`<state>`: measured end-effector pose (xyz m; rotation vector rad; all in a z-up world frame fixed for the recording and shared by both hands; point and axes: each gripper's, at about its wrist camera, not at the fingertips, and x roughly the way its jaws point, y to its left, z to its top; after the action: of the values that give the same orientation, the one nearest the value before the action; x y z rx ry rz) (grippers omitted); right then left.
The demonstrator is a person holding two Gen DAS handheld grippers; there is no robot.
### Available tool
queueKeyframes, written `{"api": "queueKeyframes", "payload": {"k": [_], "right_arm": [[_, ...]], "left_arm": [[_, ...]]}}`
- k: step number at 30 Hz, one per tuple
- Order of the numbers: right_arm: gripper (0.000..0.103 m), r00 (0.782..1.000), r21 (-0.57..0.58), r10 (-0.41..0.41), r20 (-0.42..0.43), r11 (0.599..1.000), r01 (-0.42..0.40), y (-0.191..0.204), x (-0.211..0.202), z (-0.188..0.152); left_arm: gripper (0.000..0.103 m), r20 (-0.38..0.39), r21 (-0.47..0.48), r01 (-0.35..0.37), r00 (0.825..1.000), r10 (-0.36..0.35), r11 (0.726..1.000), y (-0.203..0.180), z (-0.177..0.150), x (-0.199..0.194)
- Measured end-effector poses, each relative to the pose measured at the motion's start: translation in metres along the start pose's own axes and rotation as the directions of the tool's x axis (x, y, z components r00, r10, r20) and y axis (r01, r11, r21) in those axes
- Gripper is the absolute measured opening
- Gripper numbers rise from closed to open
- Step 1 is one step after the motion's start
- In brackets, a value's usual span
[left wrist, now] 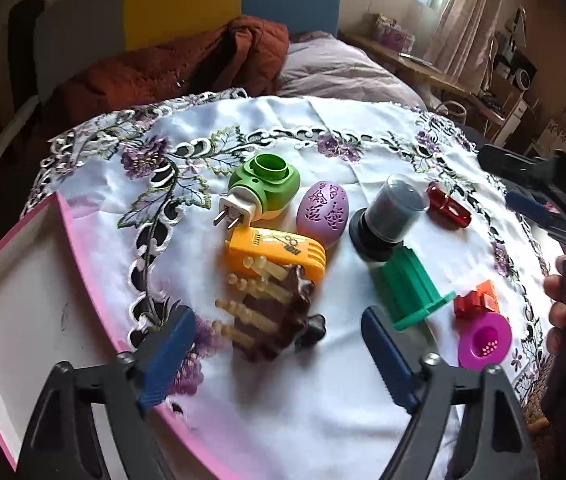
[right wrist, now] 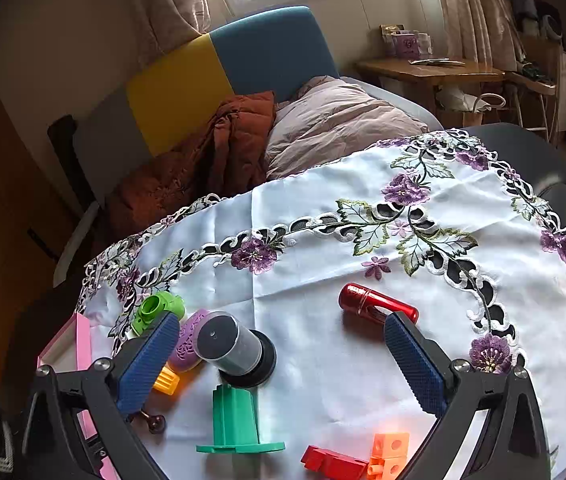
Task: Organize rigid objects
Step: 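Reach the left gripper to the brown pegged comb and close on it, then carry the comb into the tray and open the left gripper while the right gripper grasps the green stand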
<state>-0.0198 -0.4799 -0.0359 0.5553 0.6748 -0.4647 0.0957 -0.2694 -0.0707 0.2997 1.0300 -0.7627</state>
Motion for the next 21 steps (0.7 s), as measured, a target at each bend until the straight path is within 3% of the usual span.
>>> {"api": "queueKeyframes", "payload": {"k": [5,6,7,13,21], "right_arm": [[0.103,1.0,0.003,-0.002,-0.004,1.0,0.002,-0.001,0.002,0.0],[0.103,1.0,0.003,-0.003,-0.003,1.0,0.003,-0.001,0.001,0.001],[0.103,1.0,0.001,-0.004,-0.004,1.0,0.004,-0.001,0.002,0.001],[0.103,1.0,-0.005,0.002,-0.018,1.0,-0.002,0.0,0.005,0.001],[0.103,0.991,-0.044,0.065,-0.118,0.997,-0.07,0.011,0.019,-0.006]], "left_arm": [[0.084,-0.042,-0.026,0.004,0.999,-0.005,1.0,0.007,0.009,0.025],[0.065,-0.051,-0.034,0.016,0.999,-0.018,0.999,0.009,0.009,0.03],[0.054,-0.06,-0.031,0.002,0.998,-0.004,1.0,0.009,0.009,0.034],[0.054,-0.001,-0.04,0.031,1.0,-0.031,0.999,0.011,-0.002,0.02],[0.054,0.087,-0.058,0.083,0.993,-0.078,0.995,0.008,-0.025,-0.026]]}}
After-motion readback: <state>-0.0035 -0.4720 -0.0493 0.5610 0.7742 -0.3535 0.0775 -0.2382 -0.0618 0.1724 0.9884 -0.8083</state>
